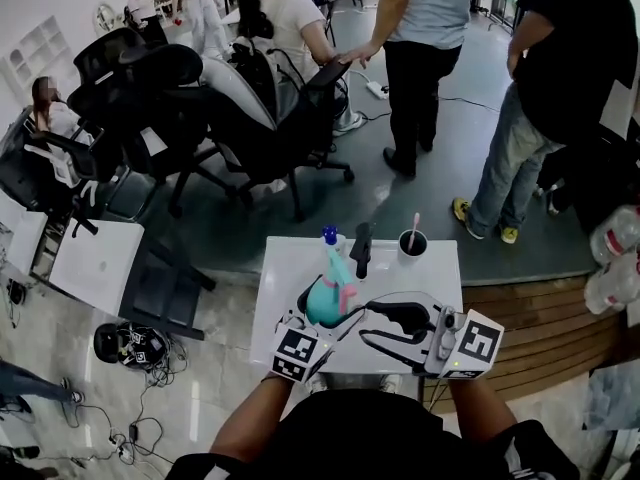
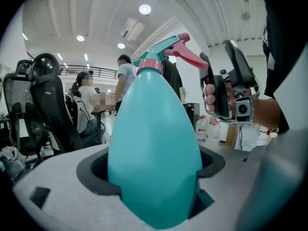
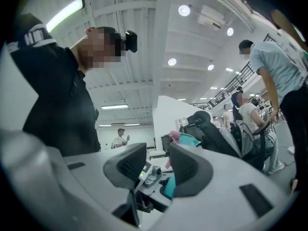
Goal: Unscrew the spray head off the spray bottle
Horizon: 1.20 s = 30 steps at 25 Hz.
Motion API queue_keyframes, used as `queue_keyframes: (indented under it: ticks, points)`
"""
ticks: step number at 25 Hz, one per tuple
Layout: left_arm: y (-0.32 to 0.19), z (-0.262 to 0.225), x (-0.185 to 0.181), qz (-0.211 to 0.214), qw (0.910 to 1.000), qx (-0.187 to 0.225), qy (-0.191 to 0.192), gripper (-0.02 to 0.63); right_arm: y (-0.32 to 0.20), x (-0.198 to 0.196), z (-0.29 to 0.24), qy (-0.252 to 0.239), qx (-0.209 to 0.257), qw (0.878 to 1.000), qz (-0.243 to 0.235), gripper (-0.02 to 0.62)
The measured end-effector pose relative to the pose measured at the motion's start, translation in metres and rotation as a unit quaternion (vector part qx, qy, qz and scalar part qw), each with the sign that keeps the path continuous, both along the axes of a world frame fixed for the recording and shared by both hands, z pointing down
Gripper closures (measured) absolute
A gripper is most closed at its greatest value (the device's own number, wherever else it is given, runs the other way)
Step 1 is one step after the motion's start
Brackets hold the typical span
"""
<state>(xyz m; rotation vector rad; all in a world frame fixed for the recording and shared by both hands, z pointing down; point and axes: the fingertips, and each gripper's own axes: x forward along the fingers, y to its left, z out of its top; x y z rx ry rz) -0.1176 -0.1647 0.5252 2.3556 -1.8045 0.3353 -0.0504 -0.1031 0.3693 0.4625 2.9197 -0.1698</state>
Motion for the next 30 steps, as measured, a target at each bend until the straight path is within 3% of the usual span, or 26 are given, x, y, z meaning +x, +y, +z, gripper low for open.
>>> queue_keyframes:
  ticks: [7,15,23,30]
  points:
    - [-0.004,0.005,0.002,-0.008,0.9999,-0.001,-0.015,0.155,0.036,-0.024,0.012,0.056,0.025,0.998,-0.022,0.446]
    - [-0.002,-0.002,0.001,-0.010,0.9997,0.009,-0.019,0.155,-0.001,-0.026,0.022,0.055,0.018,0.997,0.052,0.440]
    - [-0.002,-0.014,0.011,0.000,0.9992,0.033,-0.022,0.155,-0.023,-0.029,0.026,0.073,-0.013,0.992,0.098,0.425]
    - [-0.004,-0.015,0.020,0.016,0.9981,0.039,-0.046,0.155,-0.042,-0.034,0.031,0.079,-0.086,0.986,0.121,0.411]
